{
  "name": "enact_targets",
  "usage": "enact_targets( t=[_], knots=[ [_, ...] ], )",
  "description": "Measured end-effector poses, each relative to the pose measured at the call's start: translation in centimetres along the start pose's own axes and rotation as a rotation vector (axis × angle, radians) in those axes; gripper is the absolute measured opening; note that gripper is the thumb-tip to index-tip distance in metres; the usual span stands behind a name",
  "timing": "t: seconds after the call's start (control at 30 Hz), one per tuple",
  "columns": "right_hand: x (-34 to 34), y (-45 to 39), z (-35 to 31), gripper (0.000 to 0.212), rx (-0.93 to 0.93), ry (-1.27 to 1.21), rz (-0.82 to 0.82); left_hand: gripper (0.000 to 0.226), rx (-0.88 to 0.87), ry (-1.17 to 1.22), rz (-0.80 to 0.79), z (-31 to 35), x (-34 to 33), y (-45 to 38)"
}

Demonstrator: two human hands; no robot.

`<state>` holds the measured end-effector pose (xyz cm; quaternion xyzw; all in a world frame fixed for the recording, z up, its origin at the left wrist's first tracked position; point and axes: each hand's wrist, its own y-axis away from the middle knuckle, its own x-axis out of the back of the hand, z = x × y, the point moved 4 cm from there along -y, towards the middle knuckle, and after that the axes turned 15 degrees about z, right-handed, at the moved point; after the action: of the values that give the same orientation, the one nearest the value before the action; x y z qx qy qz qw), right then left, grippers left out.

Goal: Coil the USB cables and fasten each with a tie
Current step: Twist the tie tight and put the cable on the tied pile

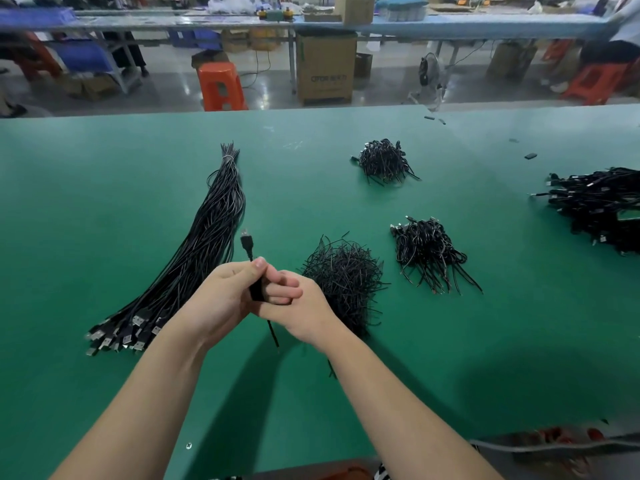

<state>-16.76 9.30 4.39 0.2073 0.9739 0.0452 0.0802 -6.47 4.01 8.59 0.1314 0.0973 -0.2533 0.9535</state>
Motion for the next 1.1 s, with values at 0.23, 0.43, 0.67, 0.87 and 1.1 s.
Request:
enact_targets(
  t=[0.23, 0.43, 0.67, 0.87, 1.1],
  knots=[
    [1.1, 0.6, -0.3, 0.025, 0.206, 0.418, 0.183, 0.040, -0.169, -0.477, 0.224, 0.1, -0.6, 0.2],
    [1.0, 1.0, -1.6, 0.019, 0.359, 0.751, 0.079, 0.043, -0.620, -1.229, 0.504, 1.1, -1.1, 1.4],
    [1.0, 1.5, -1.6, 0.024, 0.347, 0.837, 0.026, 0.029, -0.601, -1.165, 0.358, 1.1, -0.6, 0.5],
    [1.0, 1.4, -1.3, 0.025, 0.366, 0.887, -0.014, 0.015, -0.554, -1.091, 0.223, 2.0, 0.3, -0.4],
    [0.4, 1.4, -0.7, 0.028, 0.203, 0.712, -0.047, 0.019, -0.540, -1.183, 0.226, 1.8, 1.0, -1.2]
  ],
)
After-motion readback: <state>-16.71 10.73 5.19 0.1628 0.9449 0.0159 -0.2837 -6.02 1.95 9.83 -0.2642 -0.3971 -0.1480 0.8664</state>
